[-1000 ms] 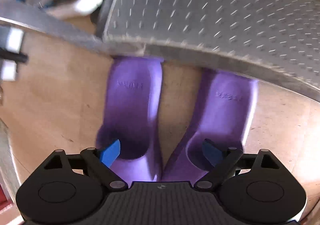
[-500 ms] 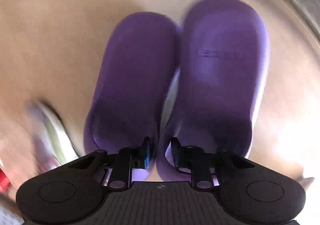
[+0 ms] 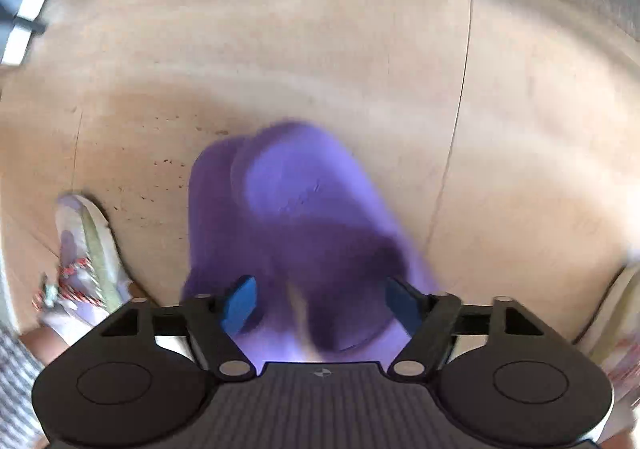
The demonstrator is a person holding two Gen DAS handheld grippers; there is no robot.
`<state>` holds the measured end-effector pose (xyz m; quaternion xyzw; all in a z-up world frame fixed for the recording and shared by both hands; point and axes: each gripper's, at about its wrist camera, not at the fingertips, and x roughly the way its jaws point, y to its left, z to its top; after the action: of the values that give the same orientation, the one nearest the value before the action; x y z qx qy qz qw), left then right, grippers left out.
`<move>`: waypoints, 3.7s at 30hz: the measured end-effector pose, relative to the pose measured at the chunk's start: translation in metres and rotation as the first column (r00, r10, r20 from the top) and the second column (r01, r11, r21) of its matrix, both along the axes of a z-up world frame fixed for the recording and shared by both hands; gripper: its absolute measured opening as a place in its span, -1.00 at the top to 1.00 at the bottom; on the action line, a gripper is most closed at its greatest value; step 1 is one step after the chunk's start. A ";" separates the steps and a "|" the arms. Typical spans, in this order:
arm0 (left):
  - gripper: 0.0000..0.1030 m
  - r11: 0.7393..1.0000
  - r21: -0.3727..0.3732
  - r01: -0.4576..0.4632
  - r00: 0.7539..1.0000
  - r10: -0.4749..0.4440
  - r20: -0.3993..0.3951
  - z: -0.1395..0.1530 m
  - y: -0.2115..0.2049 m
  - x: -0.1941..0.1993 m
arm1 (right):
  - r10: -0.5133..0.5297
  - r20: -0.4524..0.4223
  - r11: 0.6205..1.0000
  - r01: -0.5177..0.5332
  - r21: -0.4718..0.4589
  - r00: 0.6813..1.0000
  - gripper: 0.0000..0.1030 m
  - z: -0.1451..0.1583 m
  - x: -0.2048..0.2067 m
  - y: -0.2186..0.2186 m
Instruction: Organize scattered shoes
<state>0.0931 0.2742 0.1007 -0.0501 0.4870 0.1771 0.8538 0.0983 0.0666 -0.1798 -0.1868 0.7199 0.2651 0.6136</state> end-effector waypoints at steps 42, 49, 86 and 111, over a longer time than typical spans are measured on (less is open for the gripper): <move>-0.88 0.999 -0.019 -0.033 0.999 0.032 -0.014 -0.005 0.016 0.000 | 0.276 0.057 0.943 -0.259 -0.211 0.959 -0.76 -0.029 -0.064 0.006; -0.88 0.999 -0.019 -0.029 0.999 0.029 -0.014 -0.005 0.016 -0.002 | -0.164 -0.002 0.976 0.162 -0.148 0.986 -0.75 -0.023 -0.048 -0.026; -0.88 0.999 -0.004 -0.051 0.998 0.051 -0.044 -0.012 0.028 0.000 | 0.051 -0.332 0.921 -0.172 -0.349 0.942 -0.10 -0.087 -0.064 0.085; -0.88 0.971 0.019 -0.239 0.971 0.239 0.007 -0.007 0.078 -0.035 | -0.493 -0.104 0.828 0.502 0.250 0.864 0.76 0.109 -0.084 -0.083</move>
<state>0.0586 0.3525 0.0934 -0.1004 0.4739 0.2831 0.8278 0.0143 -0.0163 -0.0713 0.0966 0.7114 0.1944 0.6684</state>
